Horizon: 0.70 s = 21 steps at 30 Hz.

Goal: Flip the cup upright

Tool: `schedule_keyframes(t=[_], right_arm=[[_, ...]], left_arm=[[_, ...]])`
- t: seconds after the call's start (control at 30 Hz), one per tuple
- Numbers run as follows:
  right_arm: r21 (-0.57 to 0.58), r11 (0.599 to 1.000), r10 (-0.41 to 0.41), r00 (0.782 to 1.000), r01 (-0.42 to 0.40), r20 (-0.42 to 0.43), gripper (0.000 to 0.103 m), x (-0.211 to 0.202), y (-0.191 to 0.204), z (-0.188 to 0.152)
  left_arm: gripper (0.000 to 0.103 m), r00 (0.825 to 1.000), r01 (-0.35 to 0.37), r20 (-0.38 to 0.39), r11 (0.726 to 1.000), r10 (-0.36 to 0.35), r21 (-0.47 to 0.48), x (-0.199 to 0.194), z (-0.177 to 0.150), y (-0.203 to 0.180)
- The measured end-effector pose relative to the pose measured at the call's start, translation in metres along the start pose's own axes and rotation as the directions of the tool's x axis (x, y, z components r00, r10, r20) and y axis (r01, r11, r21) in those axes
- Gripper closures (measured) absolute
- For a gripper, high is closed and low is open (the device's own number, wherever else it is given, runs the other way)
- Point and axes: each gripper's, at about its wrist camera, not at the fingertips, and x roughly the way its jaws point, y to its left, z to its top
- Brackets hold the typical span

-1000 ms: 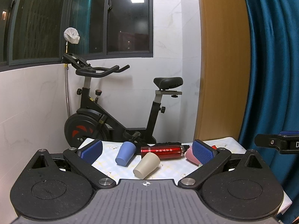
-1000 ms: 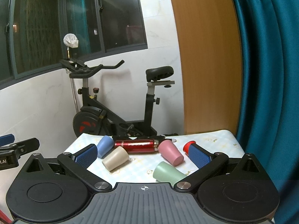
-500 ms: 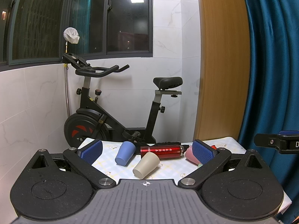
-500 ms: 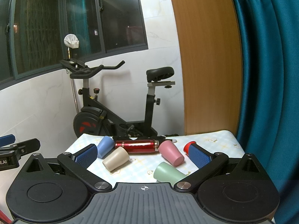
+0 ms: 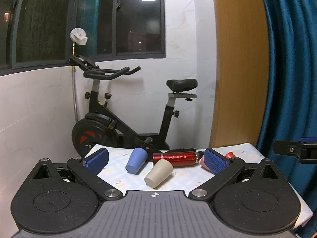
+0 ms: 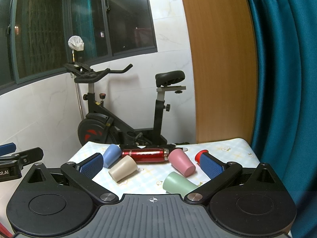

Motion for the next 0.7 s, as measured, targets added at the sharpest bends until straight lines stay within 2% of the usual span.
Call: schedule_keyframes(t=[0.1, 0.27, 0.47, 0.53, 0.6, 0.7], right_arm=[[0.004, 1.000, 0.002, 1.000, -0.002, -0.006, 0.000, 0.004, -0.001, -0.002], [0.005, 1.000, -0.013, 1.000, 0.013, 0.023, 0.000, 0.022, -0.017, -0.013], [0.036, 0.998, -0.047, 0.995, 0.044, 0.084, 0.000, 0.066, -0.062, -0.031], [0.022, 0.998, -0.058, 0.997, 0.057, 0.042, 0.000, 0.088, -0.078, -0.038], [-0.041, 0.998, -0.060, 0.995, 0.057, -0.082, 0.000, 0.117, -0.094, -0.040], [-0.089, 0.995, -0.054, 0.980, 0.037, -0.193, 0.000, 0.148, -0.112, -0.041]], left_arm=[[0.000, 1.000, 0.014, -0.001, 1.000, -0.014, -0.014, 0.008, -0.004, 0.001], [0.001, 0.996, 0.017, -0.090, 0.999, -0.020, -0.042, 0.041, -0.022, 0.004], [0.002, 0.990, -0.001, -0.139, 0.996, -0.011, -0.091, 0.083, -0.048, 0.014], [0.002, 0.985, 0.008, -0.169, 0.990, -0.032, -0.141, 0.097, -0.055, 0.020], [0.002, 0.977, 0.025, -0.205, 0.983, -0.063, -0.183, 0.113, -0.062, 0.023], [0.005, 0.963, 0.033, -0.250, 0.966, -0.099, -0.256, 0.132, -0.070, 0.026]])
